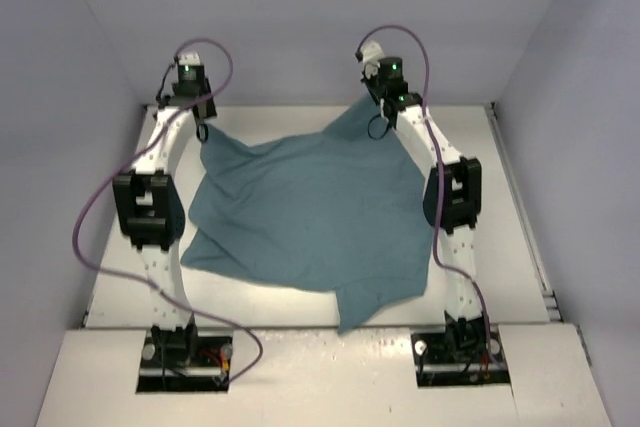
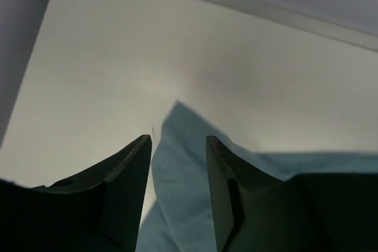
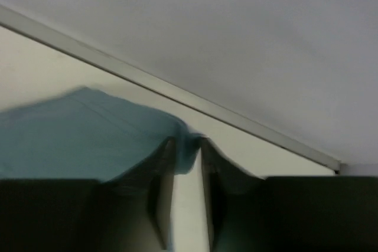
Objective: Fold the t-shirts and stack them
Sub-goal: Flatten out the tshirt
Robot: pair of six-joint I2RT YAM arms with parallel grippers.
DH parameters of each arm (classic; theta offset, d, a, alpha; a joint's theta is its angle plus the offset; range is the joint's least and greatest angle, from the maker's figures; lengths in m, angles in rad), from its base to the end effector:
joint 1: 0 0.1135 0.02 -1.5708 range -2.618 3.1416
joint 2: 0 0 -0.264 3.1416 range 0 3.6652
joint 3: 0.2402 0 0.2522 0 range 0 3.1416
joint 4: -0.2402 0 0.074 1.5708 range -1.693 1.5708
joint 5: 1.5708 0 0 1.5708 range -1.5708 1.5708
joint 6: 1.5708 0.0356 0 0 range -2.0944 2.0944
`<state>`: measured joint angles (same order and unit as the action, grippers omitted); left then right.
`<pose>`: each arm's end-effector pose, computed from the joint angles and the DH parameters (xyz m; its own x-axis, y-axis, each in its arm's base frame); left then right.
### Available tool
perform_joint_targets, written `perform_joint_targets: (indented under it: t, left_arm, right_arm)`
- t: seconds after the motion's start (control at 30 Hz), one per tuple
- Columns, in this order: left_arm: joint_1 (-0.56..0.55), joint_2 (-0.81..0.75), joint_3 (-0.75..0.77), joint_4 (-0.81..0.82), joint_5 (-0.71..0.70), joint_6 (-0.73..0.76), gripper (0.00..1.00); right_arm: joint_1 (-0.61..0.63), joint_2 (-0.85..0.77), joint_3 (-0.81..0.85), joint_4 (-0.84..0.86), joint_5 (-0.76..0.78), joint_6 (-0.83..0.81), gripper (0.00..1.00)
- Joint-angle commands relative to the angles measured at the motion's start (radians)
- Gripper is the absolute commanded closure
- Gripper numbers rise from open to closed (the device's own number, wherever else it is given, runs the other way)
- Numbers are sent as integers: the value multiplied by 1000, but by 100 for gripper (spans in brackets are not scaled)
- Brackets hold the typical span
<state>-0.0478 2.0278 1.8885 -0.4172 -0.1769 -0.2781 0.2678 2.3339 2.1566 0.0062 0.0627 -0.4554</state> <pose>0.4798 -0.0167 0.3182 -0.4793 -0.2476 -0.8420 -0.2431 0.9593 -0.1437 0.5427 0.1466 0.3015 -0.0575 -0.4710 -0.8803 -0.2559 0.8592 -0.4430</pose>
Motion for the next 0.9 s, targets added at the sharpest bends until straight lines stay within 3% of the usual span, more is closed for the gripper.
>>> perform_joint_targets:
  t: [0.0,0.07,0.13,0.3,0.43,0.6,0.87]
  left_arm:
    - [41,57,293,-7,45,-15,45]
    - [43,66,354,-40,54,-3,23]
    - [43,14,335,-55,73,-1,19]
    - [-4,-211,76,-92,126,2,19]
    - [-76,-304,-173,-131,155,-70,19]
    - [-123,-332,-449,-170,201,-176,19]
    - [-232,-264,-562,-164,161,-218,20]
  right_arm:
    - [-19,23,162,147,126,113,58]
    - [-19,-9,157,147,173,149,35]
    - [-22,-114,46,145,186,184,31]
    - [-21,-427,-358,110,145,406,31]
    - [-13,-645,-719,63,76,606,35]
    - [-9,-754,-1011,17,-1,737,40]
    - [14,-777,-1263,17,-54,849,43]
